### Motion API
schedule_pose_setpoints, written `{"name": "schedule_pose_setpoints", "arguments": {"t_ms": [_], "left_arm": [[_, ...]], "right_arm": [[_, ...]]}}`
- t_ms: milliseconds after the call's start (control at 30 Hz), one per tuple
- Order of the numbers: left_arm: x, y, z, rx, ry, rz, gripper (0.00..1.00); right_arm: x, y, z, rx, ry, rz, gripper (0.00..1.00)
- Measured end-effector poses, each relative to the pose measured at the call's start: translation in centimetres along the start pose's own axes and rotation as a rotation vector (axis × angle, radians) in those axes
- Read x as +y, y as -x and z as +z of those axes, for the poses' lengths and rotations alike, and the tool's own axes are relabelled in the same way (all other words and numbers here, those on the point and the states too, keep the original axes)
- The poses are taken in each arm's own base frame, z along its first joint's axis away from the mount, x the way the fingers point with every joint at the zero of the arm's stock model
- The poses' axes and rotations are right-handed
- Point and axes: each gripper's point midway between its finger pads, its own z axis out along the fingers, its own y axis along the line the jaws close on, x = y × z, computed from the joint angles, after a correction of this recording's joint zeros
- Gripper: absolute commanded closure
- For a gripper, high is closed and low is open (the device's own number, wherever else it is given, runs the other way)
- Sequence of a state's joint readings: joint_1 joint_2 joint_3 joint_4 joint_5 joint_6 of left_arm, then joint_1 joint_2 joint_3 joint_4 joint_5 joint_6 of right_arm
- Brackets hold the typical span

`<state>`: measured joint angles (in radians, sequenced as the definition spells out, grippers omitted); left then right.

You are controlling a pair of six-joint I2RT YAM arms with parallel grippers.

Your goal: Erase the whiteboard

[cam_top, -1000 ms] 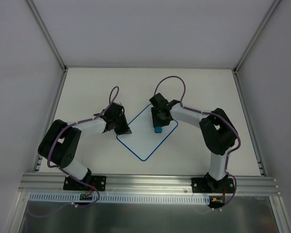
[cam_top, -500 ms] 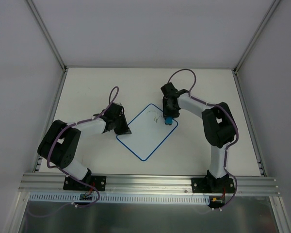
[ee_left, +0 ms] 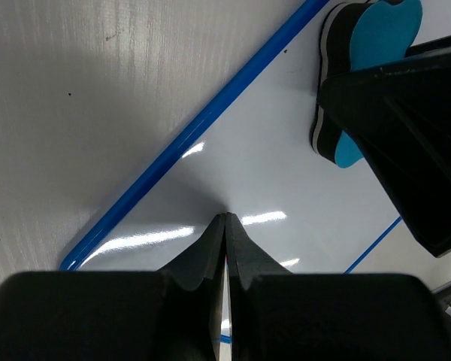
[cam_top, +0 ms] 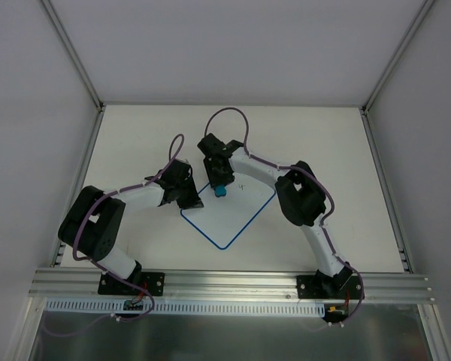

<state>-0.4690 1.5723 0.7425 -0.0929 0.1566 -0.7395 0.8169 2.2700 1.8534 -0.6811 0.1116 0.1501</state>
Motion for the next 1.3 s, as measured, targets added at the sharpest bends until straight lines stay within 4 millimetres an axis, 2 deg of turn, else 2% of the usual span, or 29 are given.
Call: {"name": "schedule_pose_setpoints", "arguments": {"t_ms": [100,200,400,500,567,800,1000,1200,1300], "left_arm": [[0.0,0.0,0.0,0.000,0.000,0.000,1.00],[0.0,0.0,0.0,0.000,0.000,0.000,1.00],[0.0,0.0,0.0,-0.001,-0.001,0.001,1.00],[0.0,-0.1,0.0,0.000,-0.001,0.001,1.00],[0.0,0.0,0.0,-0.001,-0.001,0.001,1.00],[0.1,-0.1,0.0,-0.001,-0.001,0.001,1.00],[0.1,-0.1,0.0,-0.001,-0.001,0.001,1.00],[0.1,-0.1,0.0,0.000,-0.002,0.001,1.00],[0.1,-0.1,0.0,0.000,-0.002,0.001,1.00]], "right_arm": [[-0.4,0.1,0.1,0.009,0.007,0.026,1.00],[-2.1,0.4,0.1,0.016,0.000,0.072,1.00],[-9.2,2.1,0.3,0.019,-0.063,0.211,1.00],[-11.5,2.5,0.3,0.023,-0.081,0.256,1.00],[-11.9,2.5,0.2,0.027,-0.086,0.263,1.00],[-10.9,2.8,0.4,0.050,-0.104,0.224,1.00],[-6.6,4.0,1.0,0.047,-0.068,0.134,1.00],[-3.0,2.9,0.8,0.063,-0.037,0.064,1.00],[-2.2,2.6,0.7,0.066,-0.033,0.041,1.00]]}}
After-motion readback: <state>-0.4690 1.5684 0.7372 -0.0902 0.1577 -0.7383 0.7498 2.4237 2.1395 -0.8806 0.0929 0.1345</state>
